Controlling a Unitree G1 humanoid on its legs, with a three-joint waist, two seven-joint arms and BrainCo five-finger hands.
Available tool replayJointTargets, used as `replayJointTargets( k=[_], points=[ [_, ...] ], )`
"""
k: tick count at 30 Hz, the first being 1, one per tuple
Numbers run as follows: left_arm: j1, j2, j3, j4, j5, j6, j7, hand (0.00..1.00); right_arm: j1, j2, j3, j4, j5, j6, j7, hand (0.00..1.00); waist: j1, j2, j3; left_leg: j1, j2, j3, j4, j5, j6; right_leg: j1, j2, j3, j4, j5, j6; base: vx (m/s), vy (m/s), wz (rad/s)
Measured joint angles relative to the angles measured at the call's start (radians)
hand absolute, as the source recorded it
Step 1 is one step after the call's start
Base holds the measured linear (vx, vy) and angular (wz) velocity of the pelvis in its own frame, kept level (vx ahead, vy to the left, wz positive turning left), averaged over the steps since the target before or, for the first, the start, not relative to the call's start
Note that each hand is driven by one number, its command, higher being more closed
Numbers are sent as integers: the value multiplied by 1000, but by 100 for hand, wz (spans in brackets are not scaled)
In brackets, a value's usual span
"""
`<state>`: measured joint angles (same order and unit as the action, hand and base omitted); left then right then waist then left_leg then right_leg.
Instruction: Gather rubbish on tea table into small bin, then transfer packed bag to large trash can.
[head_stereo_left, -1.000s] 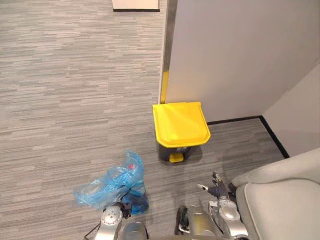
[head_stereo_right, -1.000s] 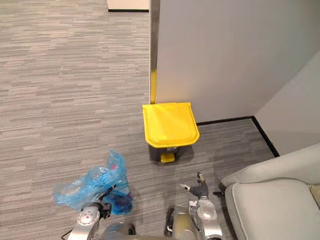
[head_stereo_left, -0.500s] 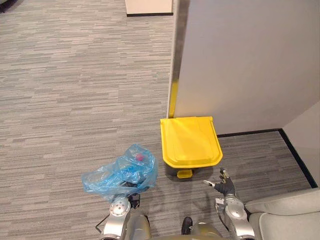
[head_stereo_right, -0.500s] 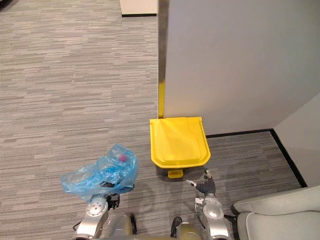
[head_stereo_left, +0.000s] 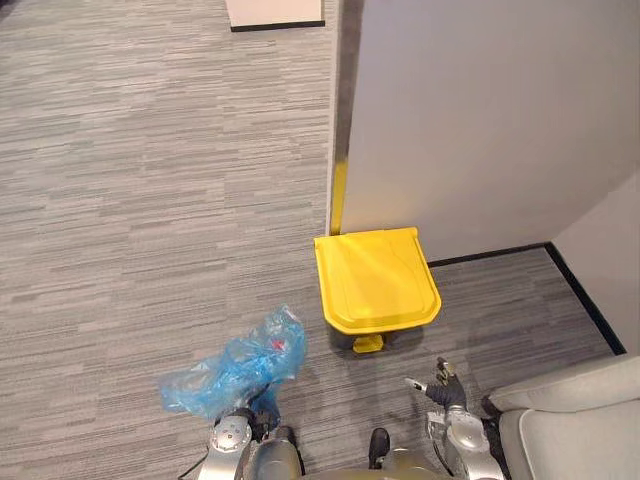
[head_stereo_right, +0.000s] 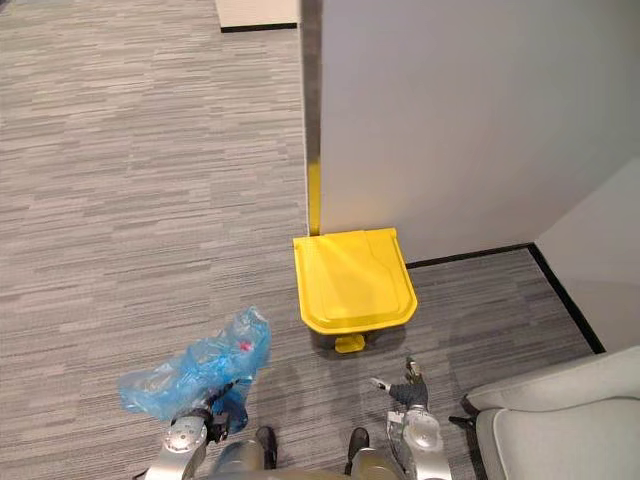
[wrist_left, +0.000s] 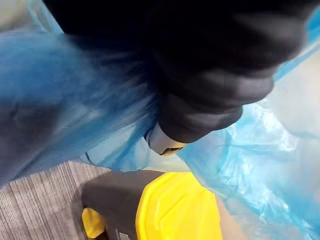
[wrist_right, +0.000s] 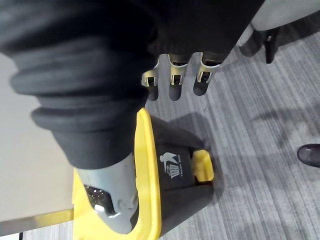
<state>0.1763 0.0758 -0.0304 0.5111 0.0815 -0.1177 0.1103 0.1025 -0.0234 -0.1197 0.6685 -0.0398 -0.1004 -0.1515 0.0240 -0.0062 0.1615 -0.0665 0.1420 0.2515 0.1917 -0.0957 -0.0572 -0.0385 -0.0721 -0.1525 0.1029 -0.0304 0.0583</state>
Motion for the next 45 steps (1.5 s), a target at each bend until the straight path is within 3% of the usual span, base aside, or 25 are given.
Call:
replayJointTargets(
  k=[13,19,22,25,27,29,32,33,35,36,38,39,41,45],
  points=[
    [3,8,49,1,0,0,7,100,-26,-27,1,15,-12,1,-17,0,-5,-7,-9,4,-5,55,0,-13,8,-31,1,77,-36,38,11,-30,14,-17],
    [24,7,78,-3,0,0,7,100,-54,-52,1,14,-13,1,-21,0,-4,3,-12,-48,16,62,145,-122,20,-53,7,128,-24,43,30,28,80,-29],
    [41,4,73,-40,-1,1,6,100,-49,-51,-2,12,-12,1,-21,0,-6,8,-3,-75,36,63,262,-205,36,-116,-1,133,162,-39,48,26,120,-9],
    [48,5,54,-86,-1,3,3,100,-14,-36,-22,-27,-12,9,-21,0,-9,17,36,-4,30,51,299,-266,72,-214,-43,80,482,-107,48,48,116,7],
    [47,11,39,-119,-1,3,4,100,13,-20,-30,-74,-12,15,-22,0,-5,14,47,22,28,35,342,-312,81,-264,-65,25,486,-136,35,88,25,24],
    [21,24,24,-122,-1,3,4,100,12,-18,-32,-110,-10,17,-25,0,-6,6,51,23,30,18,391,-354,83,-342,-70,-46,304,-86,48,189,-33,43],
    [-4,17,20,-120,0,3,7,100,10,-21,-31,-125,-9,21,-30,0,-6,2,62,30,29,-9,473,-417,47,-354,-71,-131,152,-34,49,220,-91,44],
    [-14,7,20,-112,0,4,15,100,1,-31,-36,-126,-9,23,-31,0,-4,8,68,54,37,-30,495,-451,26,-347,-64,-123,181,12,35,396,-141,25],
    [-34,-4,-1,-111,0,3,25,100,-9,-31,-60,-158,-6,23,-43,0,1,46,89,74,56,-35,469,-458,13,-357,-52,-124,231,8,38,384,-136,17],
    [-51,-6,-12,-112,0,3,24,100,-6,-22,-80,-188,0,24,-44,0,2,46,94,92,51,-42,434,-456,8,-381,-54,-112,289,7,34,258,-118,23],
    [-51,-11,-12,-112,0,3,24,100,11,-17,-97,-205,1,30,-44,0,2,48,95,149,59,-56,405,-466,-10,-389,-55,-106,404,-54,10,356,-149,17],
    [-51,-5,-19,-114,1,3,24,100,37,-2,-121,-236,2,31,-46,0,-1,45,95,189,66,-68,398,-472,-20,-390,-57,-105,495,-127,12,385,-142,16],
    [-51,-3,-20,-118,1,3,24,100,56,4,-128,-261,11,32,-48,0,-5,38,87,202,72,-100,397,-471,-21,-403,-66,-117,560,-184,12,276,-113,6],
    [-73,-5,-31,-121,0,4,23,100,39,23,-137,-264,32,32,-43,0,-6,39,87,193,109,-102,363,-433,-64,-426,-17,-125,557,-197,12,174,-127,-12]
  ],
)
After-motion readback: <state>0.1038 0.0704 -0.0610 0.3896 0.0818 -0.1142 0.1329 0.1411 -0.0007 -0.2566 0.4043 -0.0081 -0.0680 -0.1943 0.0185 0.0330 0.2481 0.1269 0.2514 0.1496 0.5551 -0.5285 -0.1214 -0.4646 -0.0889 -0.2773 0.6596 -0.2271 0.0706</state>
